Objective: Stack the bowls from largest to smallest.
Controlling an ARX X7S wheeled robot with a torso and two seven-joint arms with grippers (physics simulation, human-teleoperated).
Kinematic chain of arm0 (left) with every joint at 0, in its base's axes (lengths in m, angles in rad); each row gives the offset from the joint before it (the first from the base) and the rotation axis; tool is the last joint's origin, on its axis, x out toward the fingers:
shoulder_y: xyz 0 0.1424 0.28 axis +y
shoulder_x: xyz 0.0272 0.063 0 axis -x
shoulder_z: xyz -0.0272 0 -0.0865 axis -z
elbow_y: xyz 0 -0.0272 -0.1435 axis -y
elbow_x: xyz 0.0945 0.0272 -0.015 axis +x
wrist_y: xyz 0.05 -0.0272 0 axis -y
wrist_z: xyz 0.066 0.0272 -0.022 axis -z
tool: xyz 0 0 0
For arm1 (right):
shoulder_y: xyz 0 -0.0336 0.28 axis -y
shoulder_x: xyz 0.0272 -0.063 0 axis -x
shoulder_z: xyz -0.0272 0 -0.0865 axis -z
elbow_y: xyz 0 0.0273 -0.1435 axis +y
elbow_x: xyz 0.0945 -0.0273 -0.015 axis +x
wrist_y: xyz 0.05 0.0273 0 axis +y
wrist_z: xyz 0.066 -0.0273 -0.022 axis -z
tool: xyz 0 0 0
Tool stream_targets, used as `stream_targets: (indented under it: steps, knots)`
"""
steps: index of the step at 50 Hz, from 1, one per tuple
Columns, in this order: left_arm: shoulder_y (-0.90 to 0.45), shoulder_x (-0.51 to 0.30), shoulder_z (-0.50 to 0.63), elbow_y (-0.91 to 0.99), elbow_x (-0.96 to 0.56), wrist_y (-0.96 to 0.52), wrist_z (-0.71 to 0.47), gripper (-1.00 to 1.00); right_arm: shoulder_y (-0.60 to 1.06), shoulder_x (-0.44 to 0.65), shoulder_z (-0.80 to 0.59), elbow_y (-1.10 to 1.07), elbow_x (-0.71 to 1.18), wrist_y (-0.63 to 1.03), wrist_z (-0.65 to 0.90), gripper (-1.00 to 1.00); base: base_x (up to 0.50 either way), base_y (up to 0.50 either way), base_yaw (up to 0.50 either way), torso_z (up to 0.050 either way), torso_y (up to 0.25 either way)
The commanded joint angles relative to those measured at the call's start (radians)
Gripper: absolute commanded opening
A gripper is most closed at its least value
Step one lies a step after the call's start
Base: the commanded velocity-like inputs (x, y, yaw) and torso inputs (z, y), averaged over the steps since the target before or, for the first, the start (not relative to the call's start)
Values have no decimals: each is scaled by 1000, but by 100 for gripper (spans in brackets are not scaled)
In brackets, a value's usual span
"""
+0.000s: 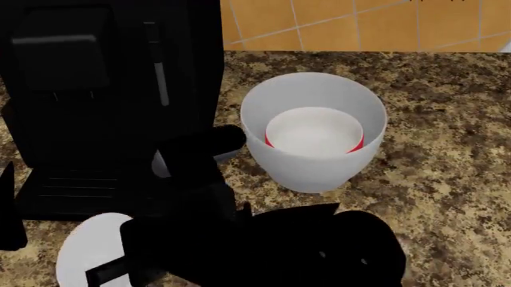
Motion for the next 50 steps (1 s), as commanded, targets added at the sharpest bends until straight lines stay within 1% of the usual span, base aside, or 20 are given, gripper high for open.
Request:
stream_targets:
  steps: [1,4,6,9,16,21,25,28,29,31,34,36,38,39,41,43,48,49,50]
  knots:
    - [11,1,23,-24,19,33,4,100,-43,145,175,-204,264,22,247,-100,0,0,0,0,0]
    - [9,0,24,-16,14,23,1,100,-49,171,200,-221,290,11,272,-100,0,0,0,0,0]
    - [7,-2,19,-12,9,16,-1,100,-49,231,236,-248,350,11,317,-100,0,0,0,0,0]
    - [8,-3,6,-19,9,22,-2,100,-50,287,267,-256,378,8,341,-100,0,0,0,0,0]
    - [4,-5,-2,-8,3,7,-13,100,-45,392,310,-294,507,-4,427,-100,0,0,0,0,0]
    - [7,-10,-20,2,-5,-1,-17,100,37,438,317,-248,542,-13,474,-100,0,0,0,0,0]
    - [4,-9,-9,1,-6,-3,-17,100,130,458,307,-177,516,5,465,-100,0,0,0,0,0]
    - [4,-10,-11,2,-10,-5,-16,100,180,451,297,-104,439,14,410,-100,0,0,0,0,0]
    - [3,-11,-12,1,-10,-5,-17,100,194,442,277,-74,356,11,376,-100,0,0,4,0,0]
    - [3,-11,-11,3,-11,-7,-17,100,219,424,264,-24,293,-1,330,-100,0,0,0,0,0]
    - [2,-11,-16,6,-15,-9,-19,100,314,394,230,84,200,-15,262,-100,0,0,0,0,0]
    - [4,-12,-14,0,-11,-3,-19,100,377,380,172,153,100,-19,190,-100,0,0,0,0,0]
    - [5,-11,-11,-6,-7,3,-19,100,412,361,139,222,52,-26,143,-100,0,0,0,0,0]
    - [8,-11,-8,-2,-8,6,-17,100,458,346,96,299,-9,-34,86,-100,0,0,0,0,0]
    - [13,-11,-4,-11,-2,19,-13,100,497,325,77,389,-33,-34,56,-100,0,0,0,0,0]
    - [18,-11,3,-24,7,36,-8,100,513,314,10,447,-117,-62,-12,-100,0,0,0,0,0]
    - [20,-11,5,-26,8,38,-10,100,584,262,-14,635,-170,-105,-88,-100,0,0,0,0,0]
    - [17,-12,6,-21,4,32,-11,100,621,241,-72,714,-229,-117,-150,-100,0,0,0,0,0]
    - [17,-12,6,-20,4,31,-11,100,641,230,-106,749,-258,-117,-189,-100,0,0,0,0,0]
